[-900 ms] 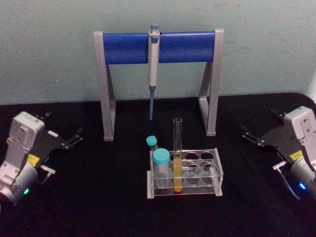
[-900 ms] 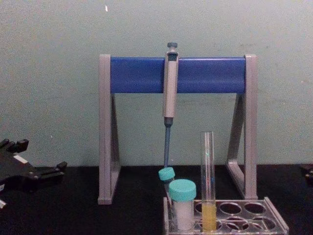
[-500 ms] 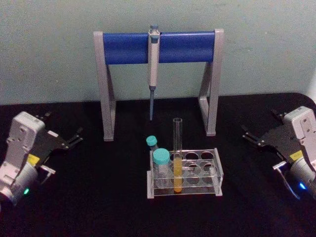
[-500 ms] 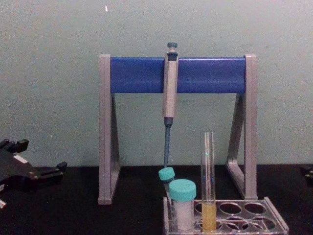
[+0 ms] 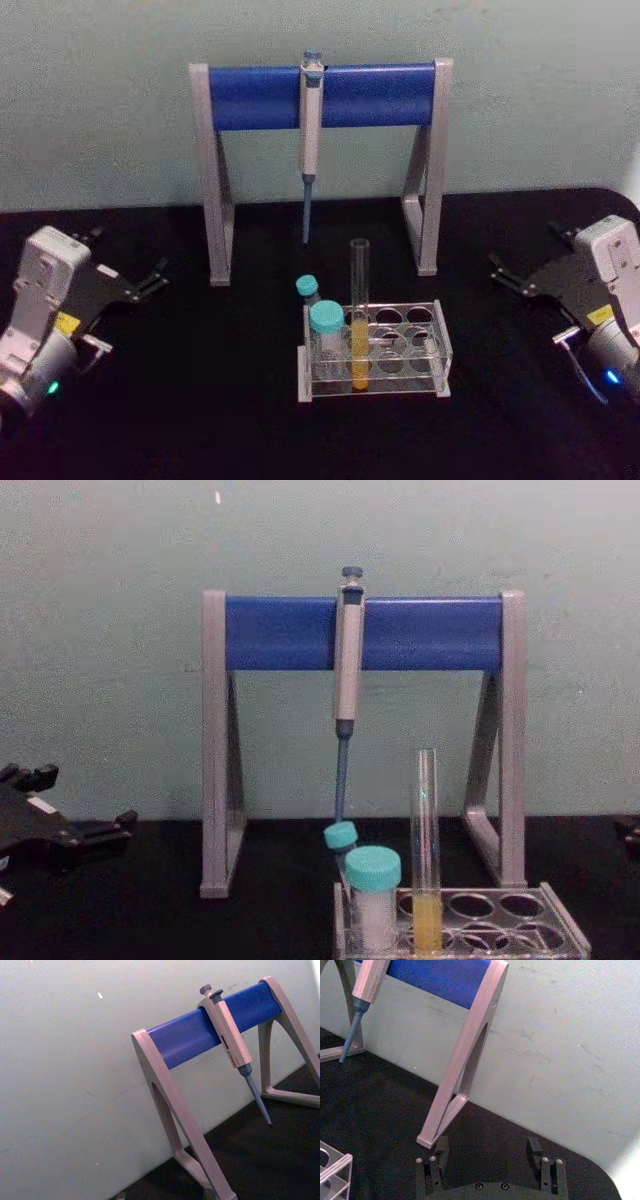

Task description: Pick up the test tube from the test tube rack, shake it, then place it back into the test tube rack.

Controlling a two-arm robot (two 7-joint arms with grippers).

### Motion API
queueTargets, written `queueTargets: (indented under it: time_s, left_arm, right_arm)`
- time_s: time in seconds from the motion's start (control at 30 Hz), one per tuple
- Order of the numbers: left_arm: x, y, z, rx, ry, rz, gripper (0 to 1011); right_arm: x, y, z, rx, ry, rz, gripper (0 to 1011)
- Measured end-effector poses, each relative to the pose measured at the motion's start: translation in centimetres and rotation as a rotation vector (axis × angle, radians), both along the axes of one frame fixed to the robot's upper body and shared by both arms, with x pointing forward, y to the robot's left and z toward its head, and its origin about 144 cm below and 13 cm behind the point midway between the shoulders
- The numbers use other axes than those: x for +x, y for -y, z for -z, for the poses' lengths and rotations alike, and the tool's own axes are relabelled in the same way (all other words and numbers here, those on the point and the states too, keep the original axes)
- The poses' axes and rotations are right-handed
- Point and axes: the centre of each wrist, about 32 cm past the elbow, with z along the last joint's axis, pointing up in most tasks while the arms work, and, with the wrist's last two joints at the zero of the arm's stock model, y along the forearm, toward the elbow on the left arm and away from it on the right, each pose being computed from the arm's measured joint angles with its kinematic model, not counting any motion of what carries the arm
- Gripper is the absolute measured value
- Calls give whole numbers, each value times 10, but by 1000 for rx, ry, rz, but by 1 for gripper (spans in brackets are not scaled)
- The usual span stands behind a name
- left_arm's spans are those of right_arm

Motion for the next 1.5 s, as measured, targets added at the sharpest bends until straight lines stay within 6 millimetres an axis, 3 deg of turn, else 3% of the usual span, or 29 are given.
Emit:
queueTargets:
  time_s: [1.5]
  left_arm:
    - [0,0,0,0,0,0,1001]
  right_arm:
    - [0,0,0,0,0,0,1000]
